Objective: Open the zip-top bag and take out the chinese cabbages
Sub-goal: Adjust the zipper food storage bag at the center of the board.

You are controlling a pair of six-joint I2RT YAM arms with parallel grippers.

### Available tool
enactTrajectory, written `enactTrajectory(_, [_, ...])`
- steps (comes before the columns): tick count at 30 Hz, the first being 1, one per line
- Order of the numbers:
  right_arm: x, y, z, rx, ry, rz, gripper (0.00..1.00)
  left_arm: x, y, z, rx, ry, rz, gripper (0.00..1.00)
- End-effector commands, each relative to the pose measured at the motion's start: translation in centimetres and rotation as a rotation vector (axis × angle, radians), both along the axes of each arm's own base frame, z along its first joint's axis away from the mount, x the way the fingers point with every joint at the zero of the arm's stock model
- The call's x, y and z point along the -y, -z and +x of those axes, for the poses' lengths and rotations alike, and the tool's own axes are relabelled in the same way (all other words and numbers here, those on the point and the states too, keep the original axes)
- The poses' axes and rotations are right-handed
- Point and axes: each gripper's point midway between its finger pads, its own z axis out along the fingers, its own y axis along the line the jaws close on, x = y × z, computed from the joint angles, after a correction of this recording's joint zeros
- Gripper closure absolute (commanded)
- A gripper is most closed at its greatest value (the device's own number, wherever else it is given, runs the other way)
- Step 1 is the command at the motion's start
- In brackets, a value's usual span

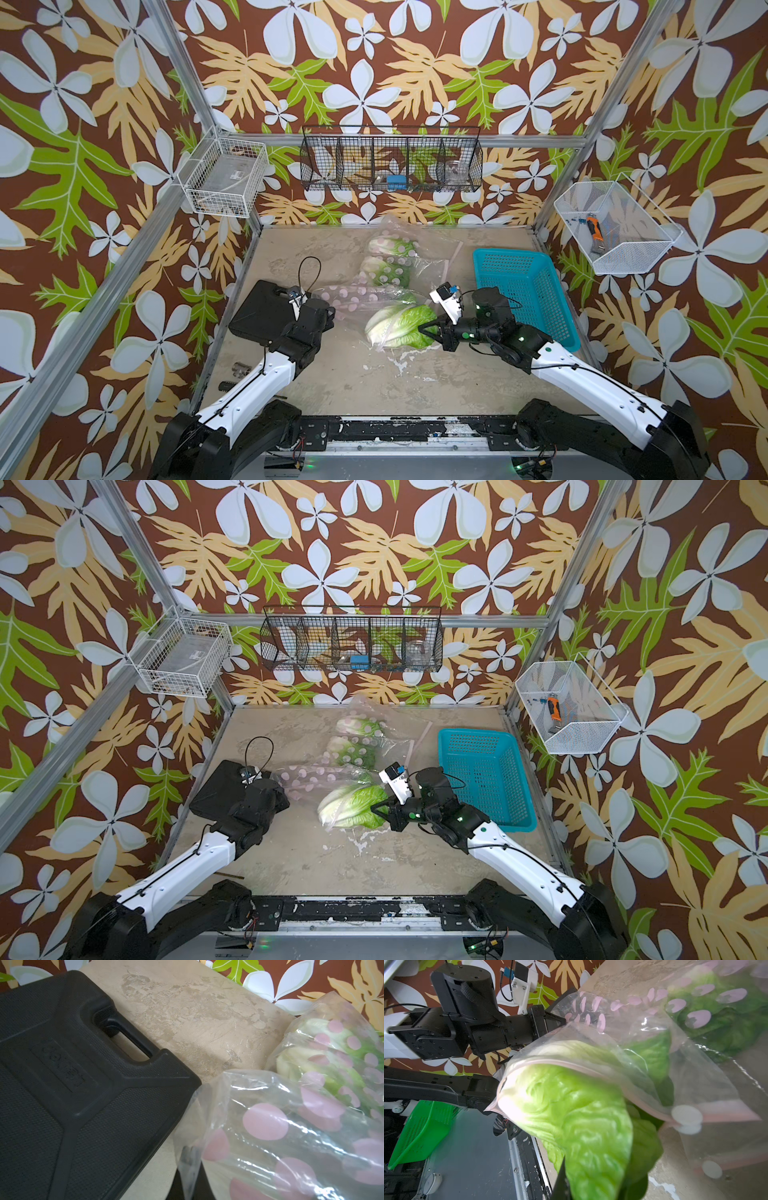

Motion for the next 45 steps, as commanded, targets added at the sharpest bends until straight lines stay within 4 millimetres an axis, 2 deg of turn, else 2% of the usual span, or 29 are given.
enactTrajectory(1, [1.2, -1.4, 1.3, 0.086, 0.095, -0.012, 1.0, -1.8, -0.1, -0.5, -0.015, -0.073, 0.082, 1.0])
enactTrajectory(7, [4.5, -4.4, 3.5, 0.196, 0.321, -0.044, 1.0, -2.1, -0.3, -0.7, -0.013, -0.083, 0.096, 1.0])
enactTrajectory(17, [7.3, -8.3, 4.5, 0.281, 0.481, -0.026, 1.0, -1.8, 0.0, -0.5, -0.029, -0.062, 0.107, 1.0])
enactTrajectory(23, [10.3, -9.9, 6.2, 0.306, 0.663, -0.053, 1.0, -1.0, -0.6, -0.5, -0.008, -0.026, 0.106, 1.0])
enactTrajectory(28, [11.9, -10.4, 8.2, 0.288, 0.777, -0.069, 1.0, 0.6, -0.9, -0.7, 0.003, 0.044, 0.097, 1.0])
enactTrajectory(33, [16.2, -10.0, 10.6, 0.234, 0.942, -0.017, 1.0, 2.5, -1.4, -1.4, 0.018, 0.127, 0.042, 1.0])
enactTrajectory(39, [20.7, -8.7, 12.7, 0.177, 1.026, 0.116, 1.0, 4.6, -1.6, -2.3, 0.001, 0.218, -0.021, 1.0])
enactTrajectory(45, [23.0, -6.3, 14.8, 0.097, 1.053, 0.175, 1.0, 6.4, -0.1, -3.1, -0.107, 0.288, 0.007, 1.0])
